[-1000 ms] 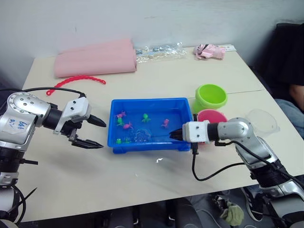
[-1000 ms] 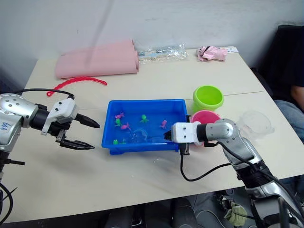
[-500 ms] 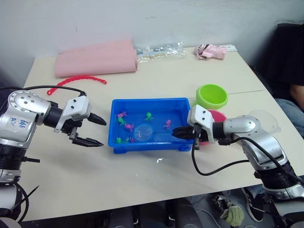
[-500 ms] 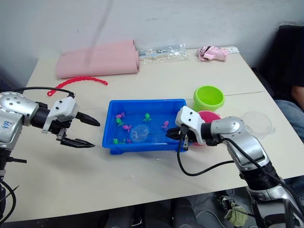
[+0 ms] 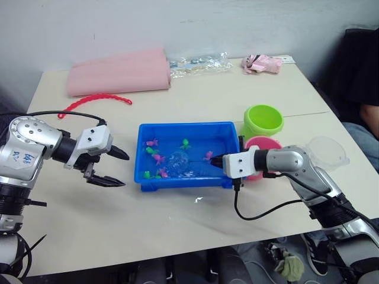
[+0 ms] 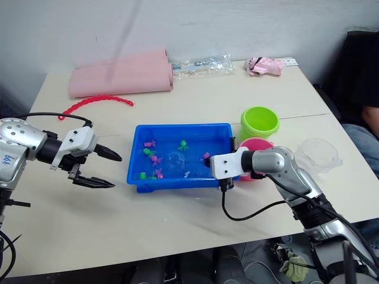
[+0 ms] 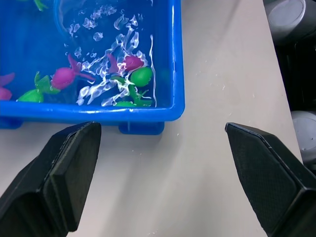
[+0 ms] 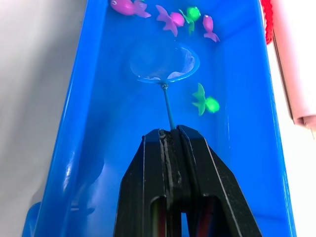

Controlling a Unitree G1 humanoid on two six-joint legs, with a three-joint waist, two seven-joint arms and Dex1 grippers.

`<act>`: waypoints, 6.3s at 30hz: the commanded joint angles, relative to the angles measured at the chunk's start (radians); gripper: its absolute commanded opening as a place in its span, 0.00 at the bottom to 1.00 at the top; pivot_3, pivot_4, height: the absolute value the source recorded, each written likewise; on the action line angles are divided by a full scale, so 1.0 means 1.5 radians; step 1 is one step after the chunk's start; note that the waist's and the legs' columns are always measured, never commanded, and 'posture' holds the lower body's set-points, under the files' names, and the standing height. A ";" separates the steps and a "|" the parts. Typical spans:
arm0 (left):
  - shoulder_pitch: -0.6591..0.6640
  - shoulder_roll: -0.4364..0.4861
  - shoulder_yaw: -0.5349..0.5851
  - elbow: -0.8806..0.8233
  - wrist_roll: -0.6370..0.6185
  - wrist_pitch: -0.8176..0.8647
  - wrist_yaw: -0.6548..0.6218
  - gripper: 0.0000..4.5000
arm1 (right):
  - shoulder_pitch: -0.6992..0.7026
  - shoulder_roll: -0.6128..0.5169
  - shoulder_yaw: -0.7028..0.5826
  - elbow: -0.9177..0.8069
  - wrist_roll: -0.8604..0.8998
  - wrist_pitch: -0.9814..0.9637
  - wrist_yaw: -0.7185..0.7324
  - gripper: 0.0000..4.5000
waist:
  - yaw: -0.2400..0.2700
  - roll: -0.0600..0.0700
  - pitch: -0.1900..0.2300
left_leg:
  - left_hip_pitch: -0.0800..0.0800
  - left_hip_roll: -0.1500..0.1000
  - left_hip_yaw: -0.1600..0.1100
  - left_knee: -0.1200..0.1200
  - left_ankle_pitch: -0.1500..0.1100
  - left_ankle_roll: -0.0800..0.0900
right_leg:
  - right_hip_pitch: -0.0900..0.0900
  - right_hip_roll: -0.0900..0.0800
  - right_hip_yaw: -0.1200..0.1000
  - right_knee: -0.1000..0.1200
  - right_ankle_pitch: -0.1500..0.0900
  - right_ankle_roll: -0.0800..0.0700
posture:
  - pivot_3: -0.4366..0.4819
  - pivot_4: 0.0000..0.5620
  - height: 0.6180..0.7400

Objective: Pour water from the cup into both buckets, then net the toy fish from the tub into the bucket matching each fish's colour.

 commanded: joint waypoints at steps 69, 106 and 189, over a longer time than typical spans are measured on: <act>-0.242 -0.353 -0.013 0.150 -0.073 0.020 0.045 0.98 | 0.613 -0.345 -0.798 -0.226 -0.182 -0.378 -0.173 0.00 | 0.026 -0.001 0.000 | 0.003 -0.001 -0.003 0.002 0.000 0.000 | 0.004 0.000 0.000 -0.002 0.000 0.000 | 0.48 0.27 0.98; -0.234 -0.339 -0.014 0.126 -0.066 0.022 0.052 0.98 | 0.562 -0.361 -0.700 -0.198 -0.198 -0.481 -0.168 0.00 | 0.021 0.000 0.000 | 0.012 0.000 -0.006 -0.002 0.000 -0.001 | 0.013 0.001 0.000 -0.004 -0.001 -0.001 | 0.48 0.27 0.98; -0.185 -0.400 -0.054 0.093 -0.063 0.039 0.107 0.98 | 0.664 -0.208 -0.795 -0.520 0.124 0.301 -0.083 0.00 | 0.034 -0.001 0.000 | 0.011 -0.002 -0.008 -0.002 -0.001 0.001 | 0.013 -0.001 -0.001 -0.006 -0.001 0.000 | 0.48 0.27 0.98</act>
